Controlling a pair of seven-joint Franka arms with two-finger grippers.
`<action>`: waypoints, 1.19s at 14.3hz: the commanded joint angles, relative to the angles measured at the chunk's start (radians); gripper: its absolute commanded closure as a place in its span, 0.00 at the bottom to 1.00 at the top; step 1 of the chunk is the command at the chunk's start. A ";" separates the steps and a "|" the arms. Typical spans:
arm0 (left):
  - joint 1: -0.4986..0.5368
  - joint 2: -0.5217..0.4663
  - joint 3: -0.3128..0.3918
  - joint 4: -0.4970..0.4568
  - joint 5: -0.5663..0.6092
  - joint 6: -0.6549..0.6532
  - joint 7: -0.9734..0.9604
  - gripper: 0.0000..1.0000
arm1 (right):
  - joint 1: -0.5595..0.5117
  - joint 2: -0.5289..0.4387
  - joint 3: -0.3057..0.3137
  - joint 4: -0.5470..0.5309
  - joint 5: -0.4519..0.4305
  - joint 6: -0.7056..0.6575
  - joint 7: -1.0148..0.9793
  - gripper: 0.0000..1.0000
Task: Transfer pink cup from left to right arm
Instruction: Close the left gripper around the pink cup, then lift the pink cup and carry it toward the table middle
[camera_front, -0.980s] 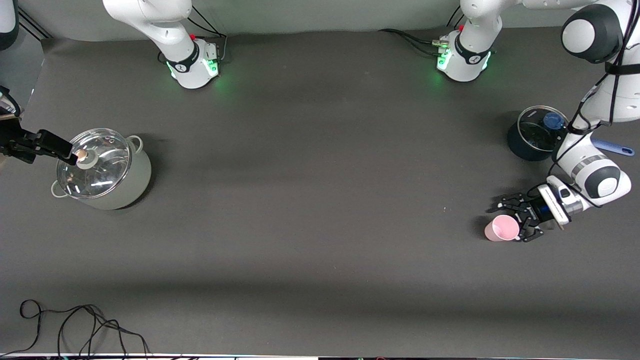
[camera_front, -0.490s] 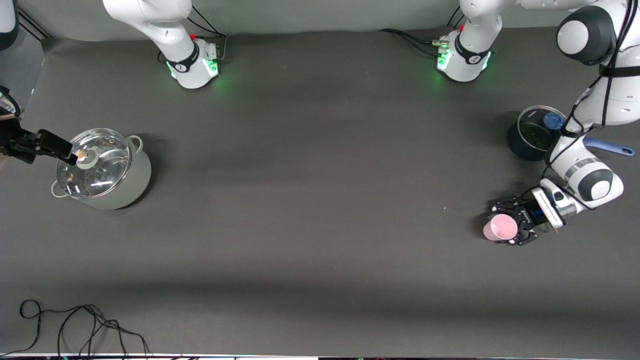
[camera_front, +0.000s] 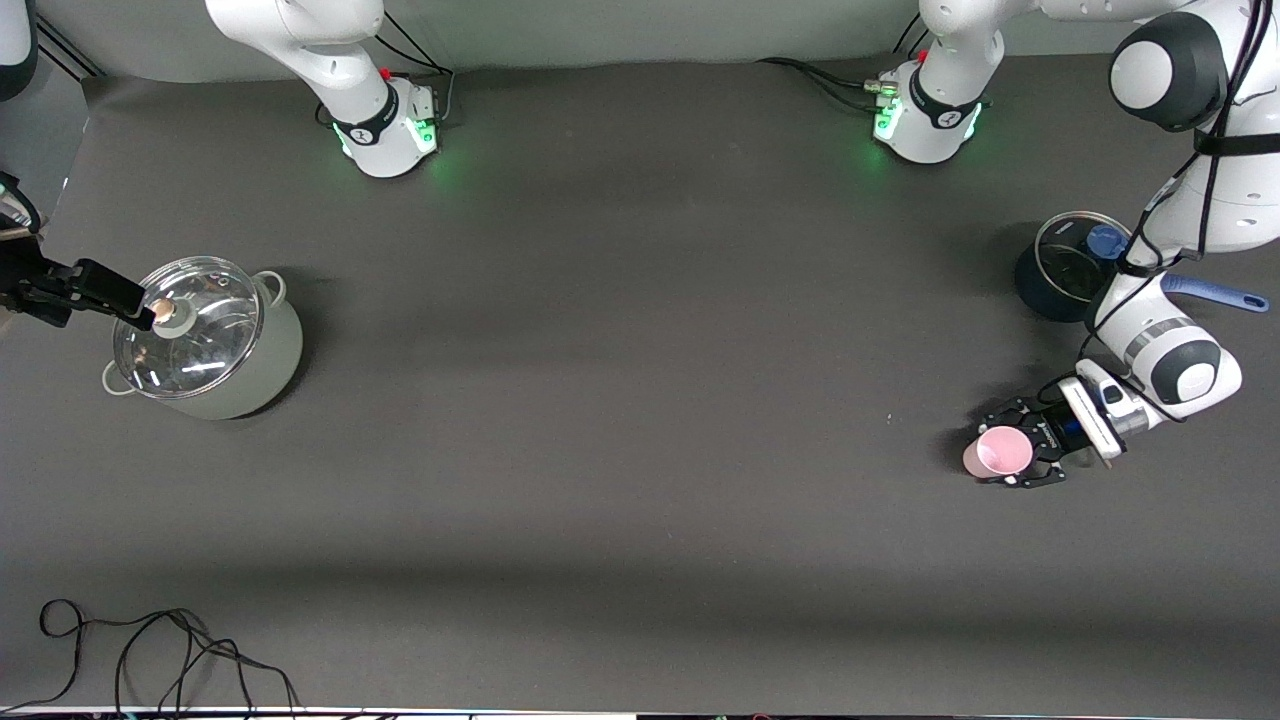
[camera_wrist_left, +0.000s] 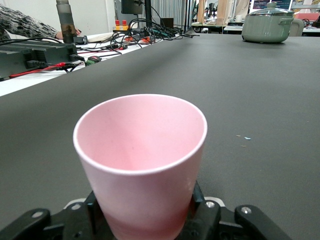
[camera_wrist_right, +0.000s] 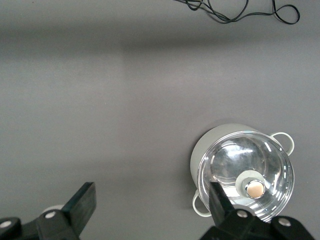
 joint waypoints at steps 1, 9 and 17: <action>-0.013 -0.015 0.007 -0.012 -0.025 0.015 0.007 0.52 | -0.009 -0.001 -0.001 0.013 0.020 -0.008 -0.025 0.00; -0.196 -0.265 0.007 -0.071 -0.025 0.093 -0.438 0.57 | -0.009 0.002 -0.018 0.012 0.020 -0.008 -0.028 0.00; -0.521 -0.597 0.007 -0.208 -0.026 0.306 -0.948 0.57 | -0.001 0.002 -0.027 0.009 0.020 -0.008 -0.032 0.00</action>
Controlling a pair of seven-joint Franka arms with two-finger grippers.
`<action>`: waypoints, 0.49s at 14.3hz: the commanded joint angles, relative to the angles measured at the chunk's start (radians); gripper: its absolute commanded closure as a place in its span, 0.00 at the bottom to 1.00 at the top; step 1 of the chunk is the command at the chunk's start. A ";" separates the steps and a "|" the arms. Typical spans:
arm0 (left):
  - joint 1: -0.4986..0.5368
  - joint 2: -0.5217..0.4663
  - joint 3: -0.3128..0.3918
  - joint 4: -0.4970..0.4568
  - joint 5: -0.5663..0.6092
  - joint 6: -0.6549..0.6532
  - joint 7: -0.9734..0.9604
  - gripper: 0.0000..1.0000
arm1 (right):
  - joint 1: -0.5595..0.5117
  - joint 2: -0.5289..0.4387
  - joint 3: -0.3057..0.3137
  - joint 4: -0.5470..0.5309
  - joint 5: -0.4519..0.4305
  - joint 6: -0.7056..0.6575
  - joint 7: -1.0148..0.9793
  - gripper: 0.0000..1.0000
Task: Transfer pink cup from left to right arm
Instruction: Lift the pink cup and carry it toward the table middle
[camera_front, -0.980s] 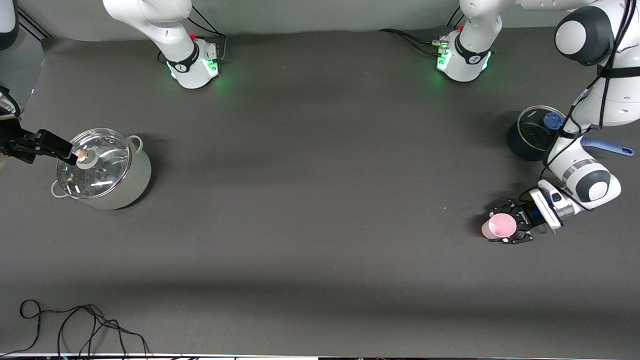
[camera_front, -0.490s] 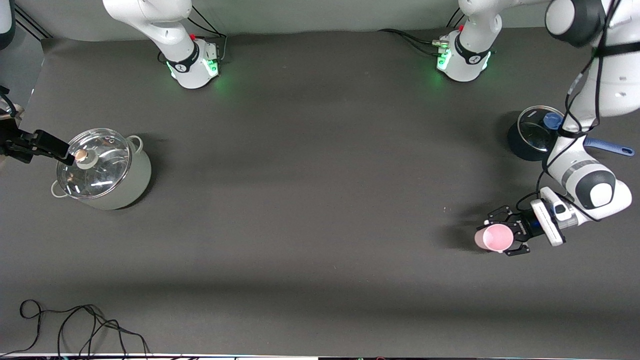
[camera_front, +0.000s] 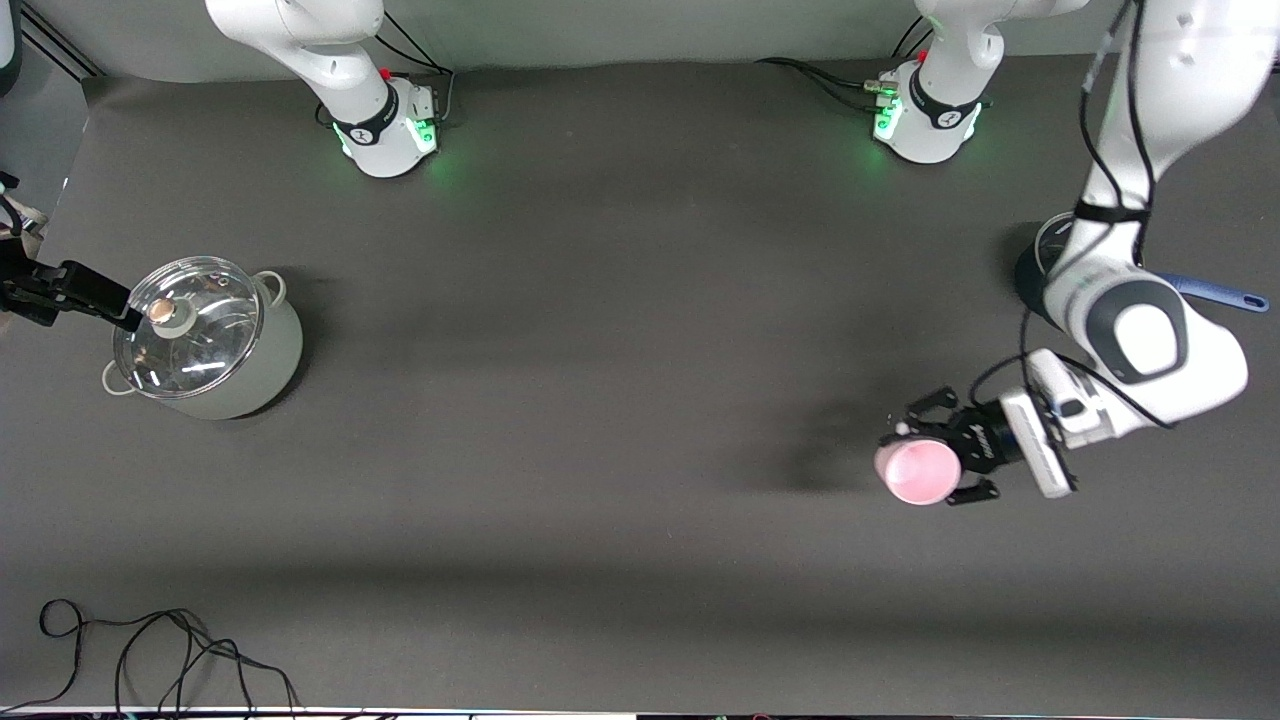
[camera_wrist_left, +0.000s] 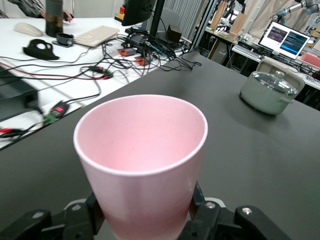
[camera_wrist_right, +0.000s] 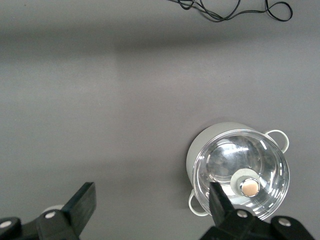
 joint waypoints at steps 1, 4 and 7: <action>-0.132 -0.127 0.020 -0.100 -0.016 0.098 -0.131 0.56 | -0.001 0.001 -0.002 0.008 0.020 -0.008 -0.027 0.00; -0.266 -0.163 0.020 -0.103 -0.020 0.217 -0.214 0.55 | 0.000 0.001 -0.002 0.009 0.020 -0.008 -0.030 0.00; -0.367 -0.192 0.020 -0.104 -0.031 0.265 -0.225 0.54 | 0.002 -0.002 -0.002 0.005 0.020 -0.008 -0.027 0.00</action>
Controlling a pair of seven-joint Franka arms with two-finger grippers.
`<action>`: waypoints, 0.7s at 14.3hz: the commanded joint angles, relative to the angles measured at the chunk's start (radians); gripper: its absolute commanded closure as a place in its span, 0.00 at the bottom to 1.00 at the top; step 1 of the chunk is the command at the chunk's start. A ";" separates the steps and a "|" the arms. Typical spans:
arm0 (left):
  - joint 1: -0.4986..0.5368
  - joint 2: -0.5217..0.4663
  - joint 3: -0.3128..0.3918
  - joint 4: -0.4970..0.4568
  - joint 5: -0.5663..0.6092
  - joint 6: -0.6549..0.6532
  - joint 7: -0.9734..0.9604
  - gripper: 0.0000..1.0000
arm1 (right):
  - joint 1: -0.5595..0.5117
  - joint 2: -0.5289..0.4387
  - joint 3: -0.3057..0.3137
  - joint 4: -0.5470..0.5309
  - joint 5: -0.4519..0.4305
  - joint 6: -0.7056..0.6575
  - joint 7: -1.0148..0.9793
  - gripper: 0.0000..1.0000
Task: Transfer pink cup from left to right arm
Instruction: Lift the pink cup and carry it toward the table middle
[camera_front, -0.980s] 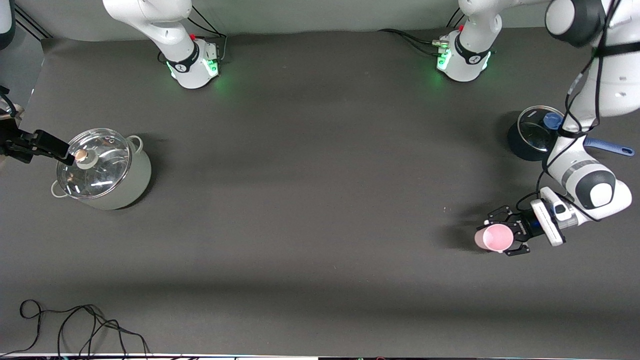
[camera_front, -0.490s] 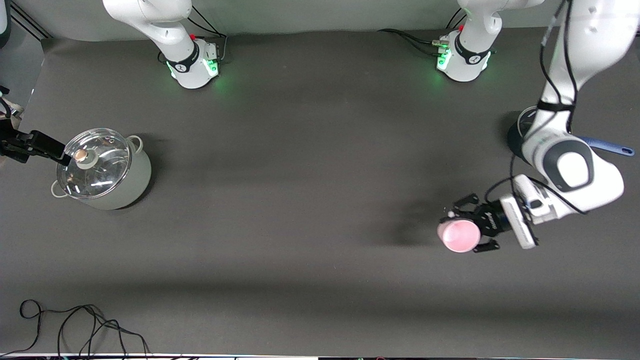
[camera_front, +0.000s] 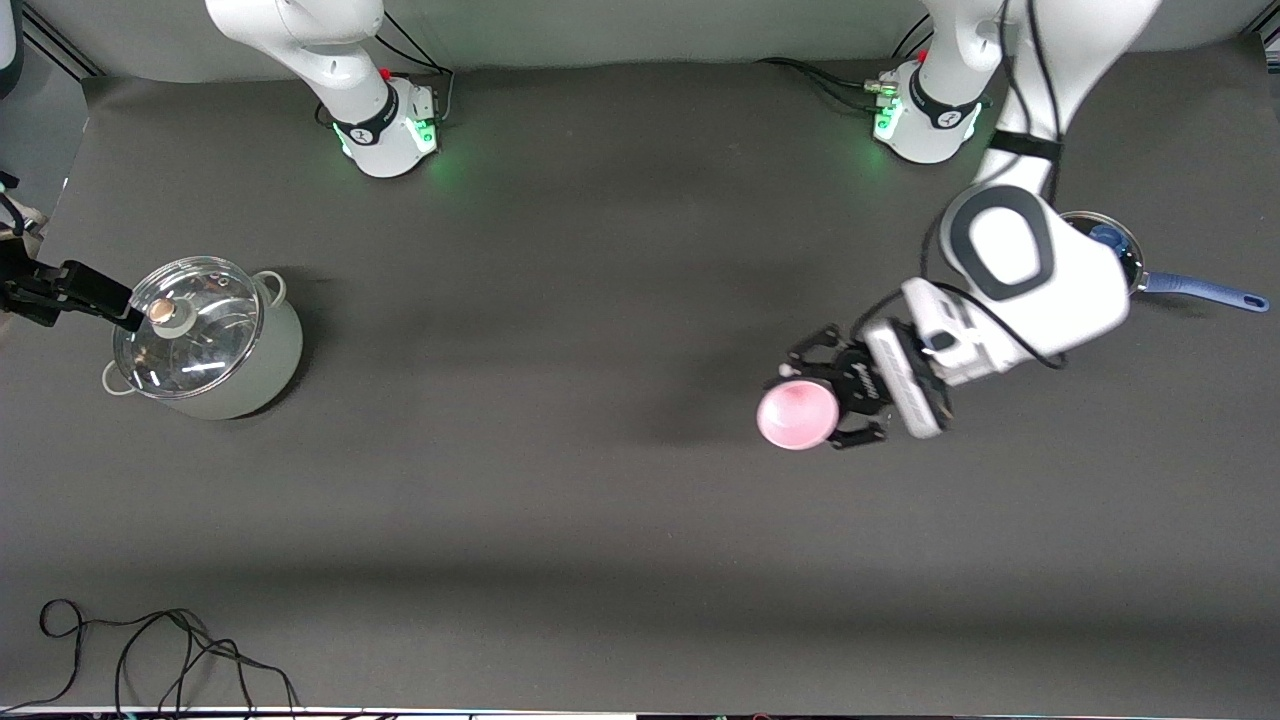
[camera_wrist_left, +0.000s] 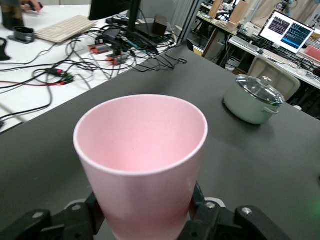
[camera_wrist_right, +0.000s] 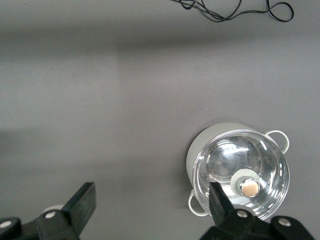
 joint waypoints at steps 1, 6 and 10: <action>-0.105 -0.057 0.020 -0.034 -0.021 0.082 -0.012 0.54 | 0.001 -0.010 -0.002 0.011 0.020 -0.008 -0.022 0.00; -0.250 -0.093 0.020 -0.025 -0.019 0.184 -0.011 0.54 | -0.007 -0.065 -0.088 0.026 0.039 -0.079 -0.057 0.00; -0.326 -0.120 0.020 -0.021 -0.012 0.226 -0.006 0.52 | 0.010 -0.082 -0.103 0.054 0.098 -0.103 -0.079 0.00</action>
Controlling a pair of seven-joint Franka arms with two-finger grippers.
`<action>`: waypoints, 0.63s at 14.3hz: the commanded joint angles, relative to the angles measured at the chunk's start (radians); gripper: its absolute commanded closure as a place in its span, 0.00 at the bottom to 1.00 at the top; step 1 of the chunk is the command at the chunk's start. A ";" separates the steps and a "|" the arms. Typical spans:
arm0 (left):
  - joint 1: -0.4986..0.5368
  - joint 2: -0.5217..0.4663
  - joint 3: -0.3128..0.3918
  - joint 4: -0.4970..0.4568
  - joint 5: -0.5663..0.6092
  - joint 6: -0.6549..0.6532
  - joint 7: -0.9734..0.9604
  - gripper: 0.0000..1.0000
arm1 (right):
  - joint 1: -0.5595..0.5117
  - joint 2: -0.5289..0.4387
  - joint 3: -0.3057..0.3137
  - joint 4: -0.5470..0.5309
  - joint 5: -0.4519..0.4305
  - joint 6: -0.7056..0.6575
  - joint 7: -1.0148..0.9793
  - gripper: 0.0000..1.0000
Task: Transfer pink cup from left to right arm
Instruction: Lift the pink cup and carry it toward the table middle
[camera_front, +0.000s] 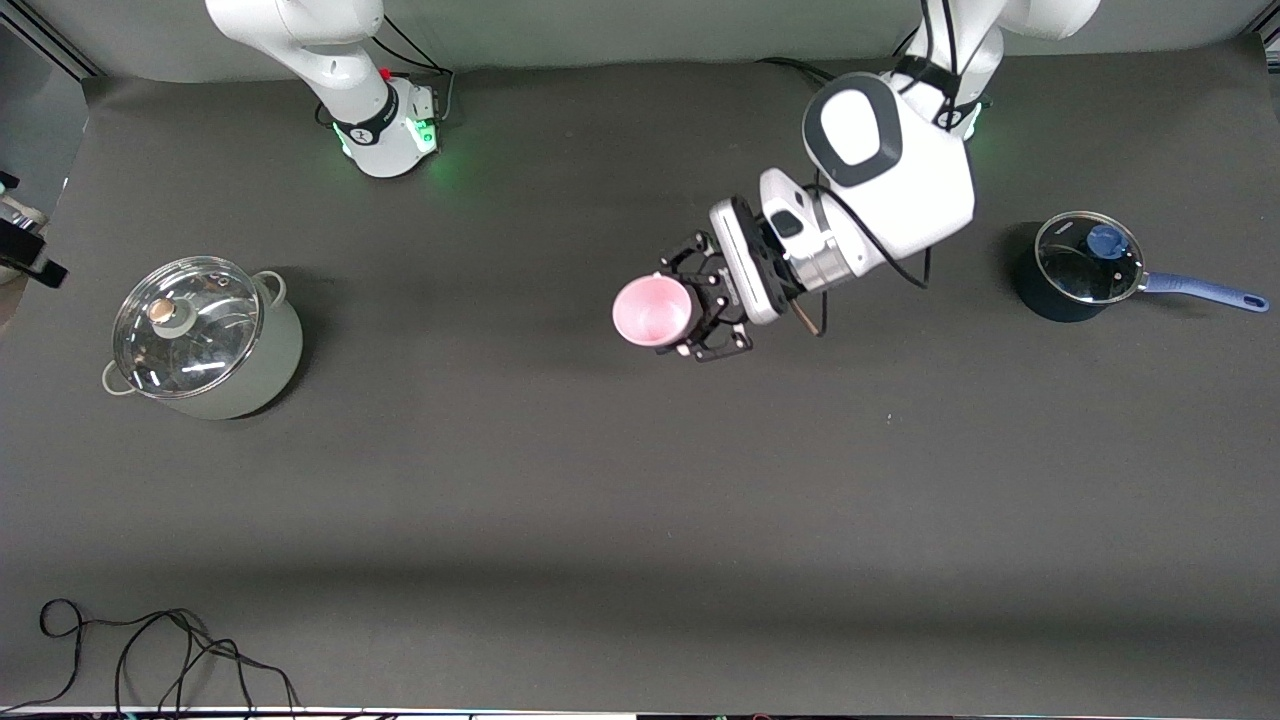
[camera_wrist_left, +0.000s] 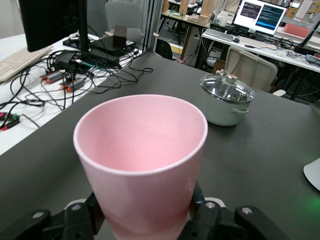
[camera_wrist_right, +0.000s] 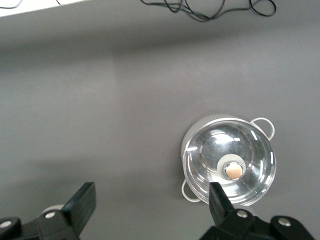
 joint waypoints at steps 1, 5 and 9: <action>-0.075 -0.033 0.018 -0.018 -0.006 0.056 0.003 0.51 | 0.032 0.003 0.019 0.029 0.023 -0.027 -0.008 0.00; -0.135 -0.028 0.018 0.001 -0.004 0.110 0.007 0.51 | 0.044 0.006 0.031 0.031 0.027 -0.046 0.058 0.00; -0.149 -0.028 0.018 0.002 -0.003 0.130 0.008 0.51 | 0.129 0.000 0.037 0.029 0.092 -0.047 0.382 0.00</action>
